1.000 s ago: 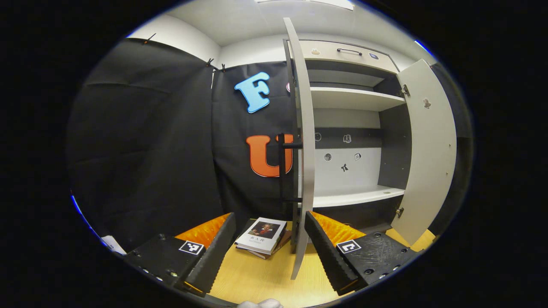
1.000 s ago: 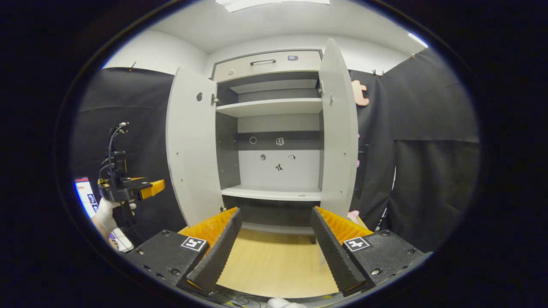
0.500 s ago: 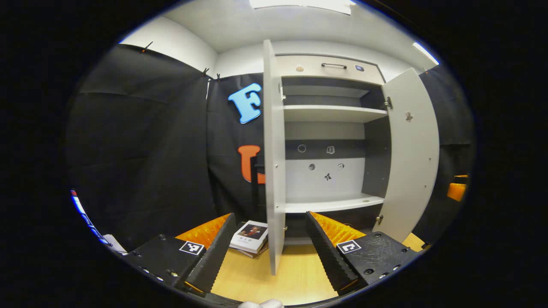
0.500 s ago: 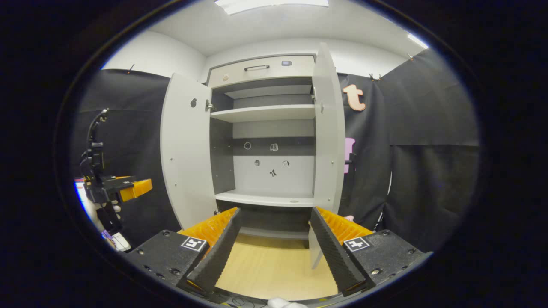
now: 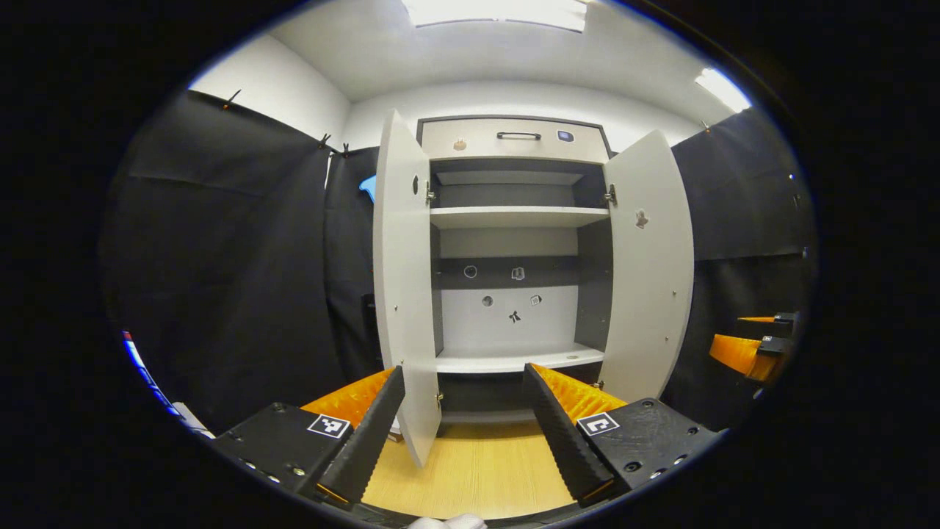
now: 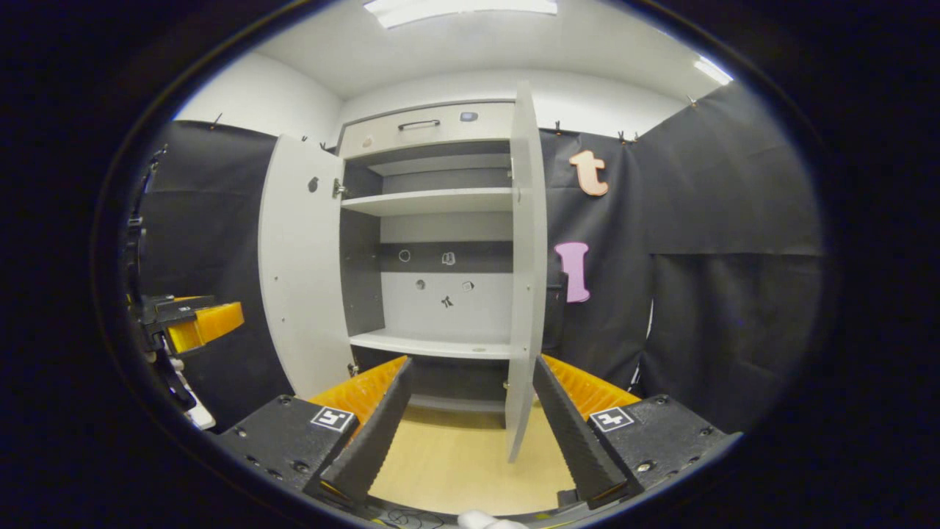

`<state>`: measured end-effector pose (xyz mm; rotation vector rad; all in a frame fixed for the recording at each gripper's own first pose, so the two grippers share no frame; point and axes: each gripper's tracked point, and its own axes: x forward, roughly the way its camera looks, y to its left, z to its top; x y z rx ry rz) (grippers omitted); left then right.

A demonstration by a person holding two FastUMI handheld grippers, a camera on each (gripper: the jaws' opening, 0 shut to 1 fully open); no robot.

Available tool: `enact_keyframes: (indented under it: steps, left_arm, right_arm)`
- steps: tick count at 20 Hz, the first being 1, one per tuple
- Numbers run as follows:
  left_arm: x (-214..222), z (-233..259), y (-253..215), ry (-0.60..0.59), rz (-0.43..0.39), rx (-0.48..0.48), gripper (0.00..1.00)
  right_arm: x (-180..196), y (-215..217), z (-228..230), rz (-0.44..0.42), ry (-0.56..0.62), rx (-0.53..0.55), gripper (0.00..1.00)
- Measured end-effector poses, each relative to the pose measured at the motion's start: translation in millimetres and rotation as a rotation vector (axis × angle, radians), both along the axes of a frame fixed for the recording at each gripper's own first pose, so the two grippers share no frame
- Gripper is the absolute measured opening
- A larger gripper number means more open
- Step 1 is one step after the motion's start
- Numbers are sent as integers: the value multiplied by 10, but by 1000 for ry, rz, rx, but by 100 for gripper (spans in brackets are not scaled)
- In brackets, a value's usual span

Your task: Open the right door of the double-door shoe cabinet with the right hand, and open the left door with the left hand.

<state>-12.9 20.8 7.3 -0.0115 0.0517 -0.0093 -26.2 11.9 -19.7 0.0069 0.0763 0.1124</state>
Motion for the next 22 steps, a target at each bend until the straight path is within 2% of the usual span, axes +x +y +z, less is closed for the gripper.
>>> enact_keyframes:
  steps: [1,2,3,10,22]
  left_arm:
    - [-20,13,-32,-6,2,1,96]
    - [-58,-1,-107,-7,-4,0,100]
    - [-96,-36,-168,4,-5,3,96]
    - [-255,-10,-221,-24,31,97,96]
    - [-255,-77,-183,-10,29,45,96]
  right_arm:
    - [-14,-46,-14,-8,0,2,100]
    - [-28,-87,-27,-16,-1,4,100]
    - [-43,-132,-39,-24,-1,6,100]
    - [-101,-259,-87,-56,7,12,100]
    - [-154,-147,-59,-66,-6,5,100]
